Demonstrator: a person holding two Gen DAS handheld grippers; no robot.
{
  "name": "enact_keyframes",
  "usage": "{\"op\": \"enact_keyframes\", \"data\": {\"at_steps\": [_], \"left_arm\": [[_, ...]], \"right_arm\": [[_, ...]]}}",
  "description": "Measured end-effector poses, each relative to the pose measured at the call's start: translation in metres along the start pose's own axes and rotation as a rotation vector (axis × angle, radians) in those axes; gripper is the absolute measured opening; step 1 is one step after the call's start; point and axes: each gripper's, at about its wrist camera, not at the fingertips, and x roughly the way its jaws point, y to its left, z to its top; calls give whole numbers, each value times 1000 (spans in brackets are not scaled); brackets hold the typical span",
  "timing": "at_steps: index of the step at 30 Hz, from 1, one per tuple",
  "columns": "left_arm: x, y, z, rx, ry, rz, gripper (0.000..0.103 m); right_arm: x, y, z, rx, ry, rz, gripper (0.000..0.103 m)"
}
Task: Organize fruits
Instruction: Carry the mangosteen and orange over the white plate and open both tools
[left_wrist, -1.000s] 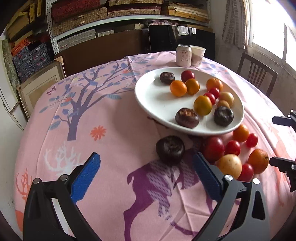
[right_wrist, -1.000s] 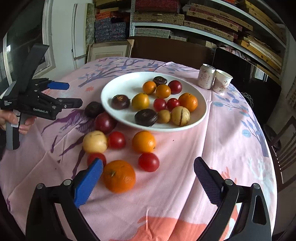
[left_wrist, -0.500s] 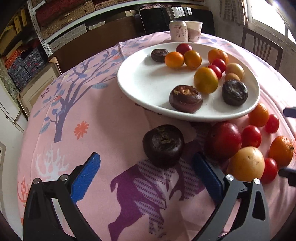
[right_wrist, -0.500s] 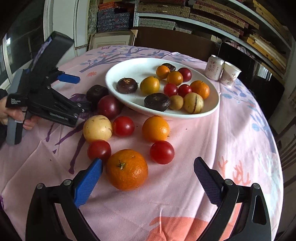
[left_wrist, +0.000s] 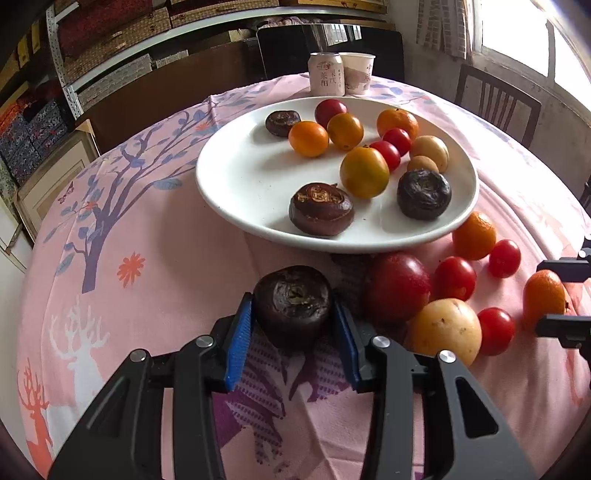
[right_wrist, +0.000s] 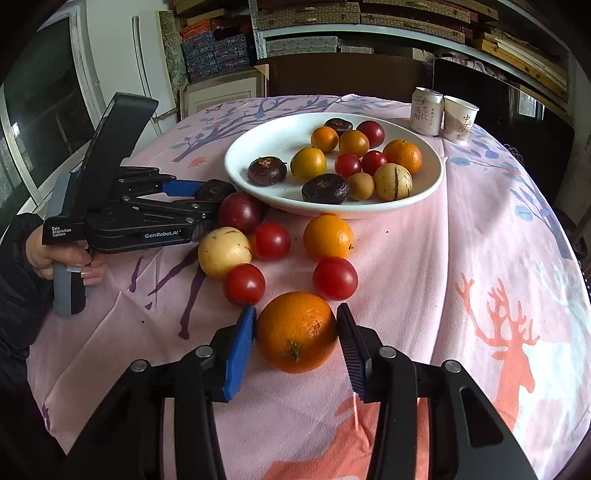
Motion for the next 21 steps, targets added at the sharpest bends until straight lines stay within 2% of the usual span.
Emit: {"op": "enact_keyframes", "data": {"at_steps": [3,5,7,12,16,21], "left_arm": [[-21,2,0,-2,-44,-6,41],[-37,7,6,-33,-75,-30,41],[-48,11,18,-47,-103,-47,41],[-46,15,54,-50,-146,-13,41],[-24,21,80,-82,-135,-19,41],[11,13,99,-30,-93,-14,41]], "right_arm": [[-12,-11,2,35,-4,-14,45],[-23,-21,9,43,-40,-57,45],[-33,-32,22,60,-94,-87,45],[-43,-49,71,43,-254,-121,45],[-18,-57,114,6,-257,-121,45],[26,-70,153,16,-221,-90,45]]}}
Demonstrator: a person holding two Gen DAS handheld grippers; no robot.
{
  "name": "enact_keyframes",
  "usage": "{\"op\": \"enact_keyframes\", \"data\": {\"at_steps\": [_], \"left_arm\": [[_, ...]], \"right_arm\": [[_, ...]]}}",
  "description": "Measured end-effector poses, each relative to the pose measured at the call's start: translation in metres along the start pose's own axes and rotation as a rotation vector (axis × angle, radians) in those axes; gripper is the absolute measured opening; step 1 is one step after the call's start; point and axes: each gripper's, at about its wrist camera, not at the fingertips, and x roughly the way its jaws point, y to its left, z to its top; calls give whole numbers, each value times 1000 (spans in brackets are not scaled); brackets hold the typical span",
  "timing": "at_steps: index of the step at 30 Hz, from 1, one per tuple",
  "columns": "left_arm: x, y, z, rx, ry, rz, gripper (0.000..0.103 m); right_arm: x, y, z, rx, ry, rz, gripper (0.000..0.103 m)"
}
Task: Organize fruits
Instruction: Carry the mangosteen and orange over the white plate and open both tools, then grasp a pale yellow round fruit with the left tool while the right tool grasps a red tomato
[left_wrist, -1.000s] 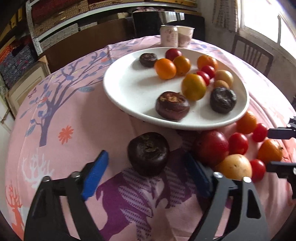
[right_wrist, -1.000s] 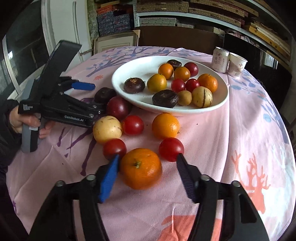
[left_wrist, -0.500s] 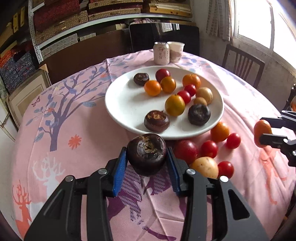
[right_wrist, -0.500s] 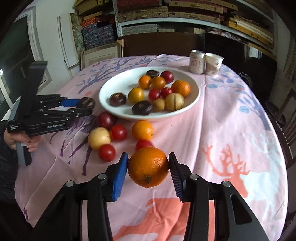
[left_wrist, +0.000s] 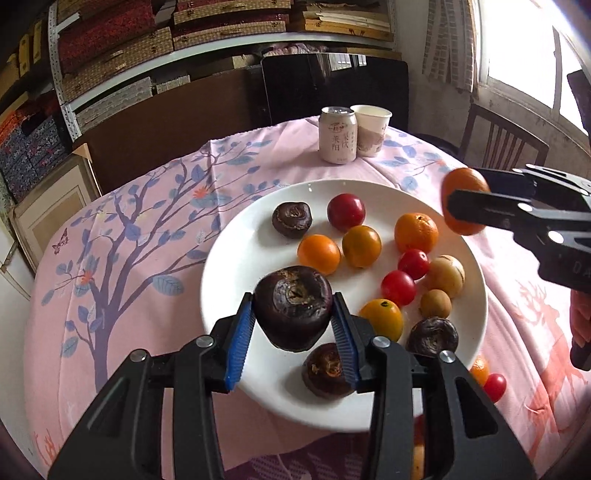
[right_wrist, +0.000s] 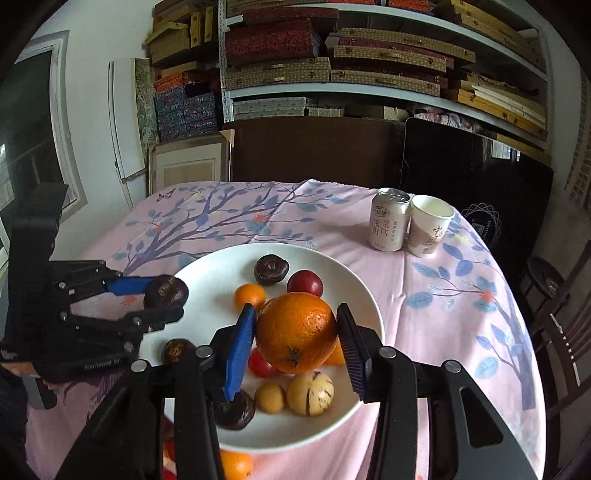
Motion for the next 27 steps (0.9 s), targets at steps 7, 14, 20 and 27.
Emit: {"op": "enact_keyframes", "data": {"at_steps": [7,14,20,27], "left_arm": [[19,4,-6,-15,-6,79,97],[-13,17,-36,-114,30,8,98],[-50,-21,-87,-35,34,-55,98],[-47,-63,-106,113,14,-34,98]], "right_arm": [[41,4,7,-51,31,-24,85],[3,-15,-11,77,34,65,99],[-28,10,-69,-86,131,4,99],[-32,22,-118,-147,206,-10,99]]}}
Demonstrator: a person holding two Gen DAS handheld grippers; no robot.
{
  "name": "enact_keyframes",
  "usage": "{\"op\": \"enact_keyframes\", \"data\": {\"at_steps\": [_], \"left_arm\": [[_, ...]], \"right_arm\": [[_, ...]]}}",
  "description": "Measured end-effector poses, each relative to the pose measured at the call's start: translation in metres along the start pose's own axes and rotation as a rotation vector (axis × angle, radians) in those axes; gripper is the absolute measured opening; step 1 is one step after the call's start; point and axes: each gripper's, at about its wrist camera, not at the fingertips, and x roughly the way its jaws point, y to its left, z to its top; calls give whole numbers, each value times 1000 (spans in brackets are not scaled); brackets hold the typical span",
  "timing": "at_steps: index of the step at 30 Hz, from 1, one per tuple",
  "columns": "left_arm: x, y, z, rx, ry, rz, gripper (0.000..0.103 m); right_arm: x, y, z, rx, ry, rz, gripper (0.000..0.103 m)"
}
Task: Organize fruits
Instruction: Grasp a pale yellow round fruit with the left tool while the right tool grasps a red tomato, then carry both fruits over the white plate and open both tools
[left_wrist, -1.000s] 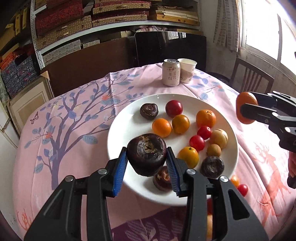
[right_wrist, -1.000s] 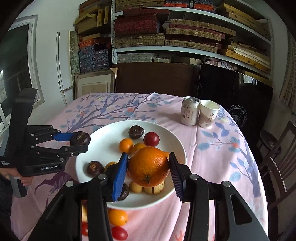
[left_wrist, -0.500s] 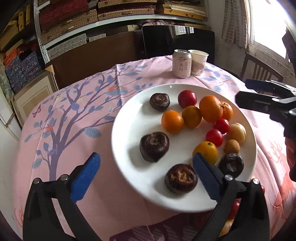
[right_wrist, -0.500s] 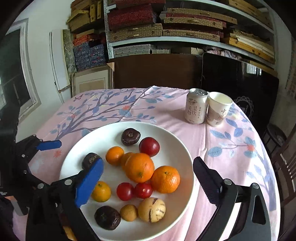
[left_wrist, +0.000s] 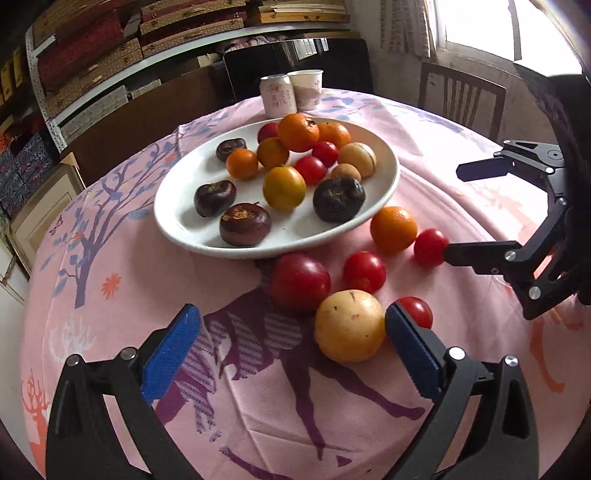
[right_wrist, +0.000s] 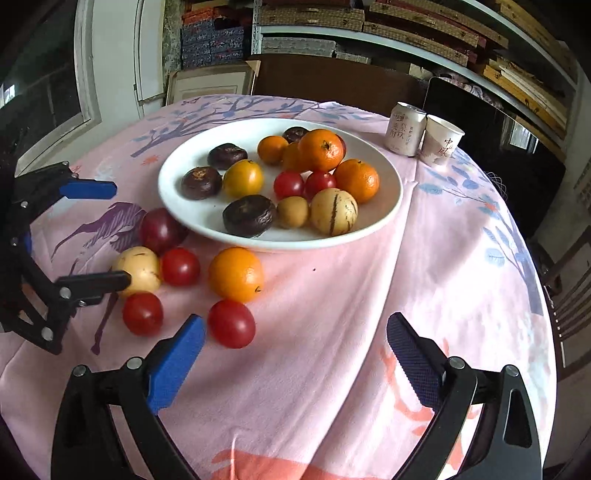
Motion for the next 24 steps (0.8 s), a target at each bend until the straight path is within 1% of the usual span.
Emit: {"op": "enact_keyframes", "data": {"at_steps": [3,4,5,6,7,8,9,10,11,12,14,19,24], "left_arm": [[1,-1,0,-17,-15,-11,98],[2,-1,-1,-23,-15,-22,89],[2,-1,-2,-27,-5,-56,71],[2,-1,-3,-43,-2,-93,66],[1,-1,-5,-56,-1,-115,56],[0,-4,-6,-53,-6,-127,51],[-1,-8,-7,-34,-18,-111,50],[-3,-12,-8,-13,-33,-104,43],[-4,-17,-10,3,-44,-98,38],[-5,-23,-11,19,-48,-62,38],[-6,-28,-11,40,-47,-23,38],[-10,-22,-13,11,-29,-27,38],[-17,-15,-16,-4,-12,-27,38]], "right_arm": [[0,5,1,-7,-11,25,99],[3,7,2,-9,-5,38,99],[6,9,3,-11,3,45,93],[10,13,2,-13,14,55,83],[15,16,2,-9,38,60,56],[20,19,0,-2,61,90,41],[20,23,0,3,56,97,39],[19,28,-1,-9,50,83,28],[18,32,-1,-12,50,80,27],[16,35,-1,-10,50,61,27],[12,38,0,-6,50,36,27],[-12,30,4,14,2,8,27],[-35,10,11,49,-53,-33,27]]}}
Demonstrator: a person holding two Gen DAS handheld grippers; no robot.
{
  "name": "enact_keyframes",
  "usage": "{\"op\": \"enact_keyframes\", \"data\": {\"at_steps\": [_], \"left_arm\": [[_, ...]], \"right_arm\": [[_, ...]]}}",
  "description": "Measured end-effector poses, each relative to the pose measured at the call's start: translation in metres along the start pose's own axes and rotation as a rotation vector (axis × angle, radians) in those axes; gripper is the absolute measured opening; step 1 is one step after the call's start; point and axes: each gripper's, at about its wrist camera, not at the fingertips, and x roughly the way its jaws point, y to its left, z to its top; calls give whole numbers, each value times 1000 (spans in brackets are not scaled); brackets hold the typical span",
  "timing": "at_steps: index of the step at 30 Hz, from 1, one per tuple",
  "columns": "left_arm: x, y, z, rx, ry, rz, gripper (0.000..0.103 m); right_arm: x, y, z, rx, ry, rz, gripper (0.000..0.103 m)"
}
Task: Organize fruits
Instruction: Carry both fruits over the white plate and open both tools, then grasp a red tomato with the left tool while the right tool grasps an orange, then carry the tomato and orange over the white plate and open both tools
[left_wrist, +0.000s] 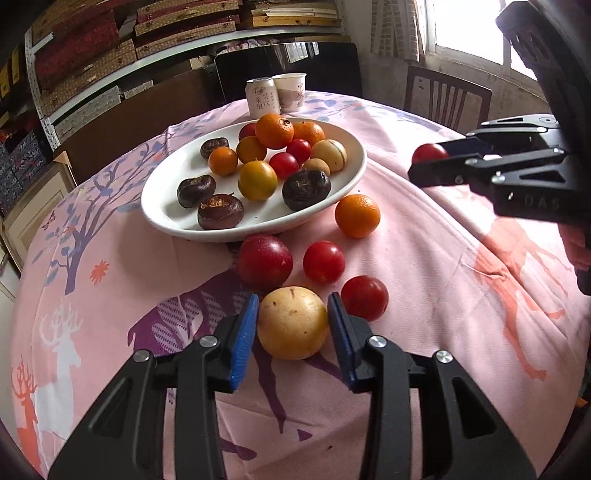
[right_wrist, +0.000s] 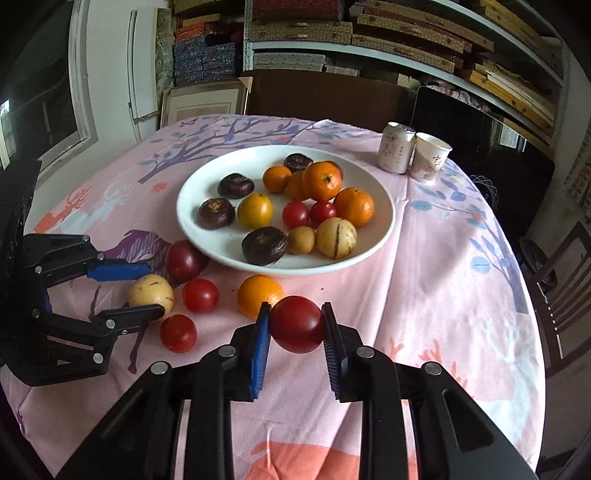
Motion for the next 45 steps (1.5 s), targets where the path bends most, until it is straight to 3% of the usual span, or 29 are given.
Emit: {"op": "enact_keyframes", "data": {"at_steps": [5,10,13,18,19,20,21,22,24,28,35,40,42,43,44,45], "left_arm": [[-18,17,9,-38,-48,-8,38],[-25,56,44,-130,-125,44,38],[-12,81,68,-166,-159,96,38],[24,104,87,-240,-142,40,38],[30,106,88,-253,-141,31,42],[35,107,87,-274,-141,14,69],[37,108,87,-307,-146,11,88],[37,111,85,-351,-166,48,98],[31,114,81,-377,-207,30,98],[14,108,70,-336,-185,35,98],[19,38,27,22,-45,164,98],[46,31,26,-35,33,128,98],[52,30,27,-28,57,85,77],[51,30,27,-36,54,30,58],[51,28,27,-40,54,-15,42],[50,23,26,-25,48,-24,38]], "right_arm": [[-7,-16,13,17,-21,-28,27],[4,-29,44,65,-63,27,27],[17,-34,70,105,-99,84,27],[53,-23,91,64,-63,133,28],[60,-20,93,55,-65,137,32],[65,-19,95,59,-68,130,59],[70,-19,96,76,-77,118,79],[71,-22,95,106,-102,127,99],[66,-26,91,141,-120,155,99],[45,-25,70,87,-88,131,99],[49,3,17,-120,18,18,99],[69,4,16,-81,53,50,95],[75,2,18,-49,75,129,69],[77,2,18,-21,99,213,44],[78,4,18,-14,109,245,37],[76,8,18,-33,100,221,37]]}}
